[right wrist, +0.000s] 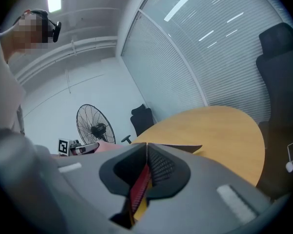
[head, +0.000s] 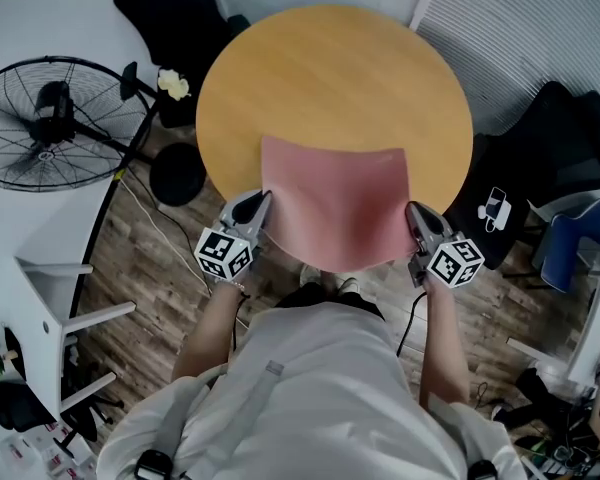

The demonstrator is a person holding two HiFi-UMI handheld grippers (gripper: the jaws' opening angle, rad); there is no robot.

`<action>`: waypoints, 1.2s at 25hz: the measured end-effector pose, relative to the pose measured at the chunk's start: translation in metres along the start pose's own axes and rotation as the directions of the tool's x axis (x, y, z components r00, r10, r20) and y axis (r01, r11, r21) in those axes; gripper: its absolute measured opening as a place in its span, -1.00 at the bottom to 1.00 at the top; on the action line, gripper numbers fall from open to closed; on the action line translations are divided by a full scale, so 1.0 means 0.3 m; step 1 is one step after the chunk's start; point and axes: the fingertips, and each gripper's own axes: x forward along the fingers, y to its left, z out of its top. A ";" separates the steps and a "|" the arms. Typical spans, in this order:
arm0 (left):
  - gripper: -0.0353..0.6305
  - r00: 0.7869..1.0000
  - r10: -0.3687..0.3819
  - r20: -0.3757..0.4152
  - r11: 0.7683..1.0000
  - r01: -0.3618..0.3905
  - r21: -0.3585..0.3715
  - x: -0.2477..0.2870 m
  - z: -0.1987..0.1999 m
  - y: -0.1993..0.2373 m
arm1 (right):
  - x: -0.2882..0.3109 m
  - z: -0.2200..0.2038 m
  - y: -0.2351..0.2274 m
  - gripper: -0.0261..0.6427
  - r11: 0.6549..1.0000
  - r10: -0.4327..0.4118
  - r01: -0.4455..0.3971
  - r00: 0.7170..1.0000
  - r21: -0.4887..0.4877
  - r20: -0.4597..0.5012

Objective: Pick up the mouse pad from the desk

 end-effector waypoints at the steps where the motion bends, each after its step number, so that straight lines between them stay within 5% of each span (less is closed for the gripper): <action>1: -0.84 1.000 -0.001 0.008 1.000 0.001 0.005 0.000 0.017 -0.002 | 0.002 0.009 0.006 -0.88 1.000 0.004 -0.004 1.000 -0.002 0.004; 30: -0.83 0.984 -0.044 0.175 0.993 0.023 0.120 -0.015 0.437 -0.114 | -0.033 0.344 0.239 -0.88 0.992 0.081 -0.066 0.987 -0.109 0.137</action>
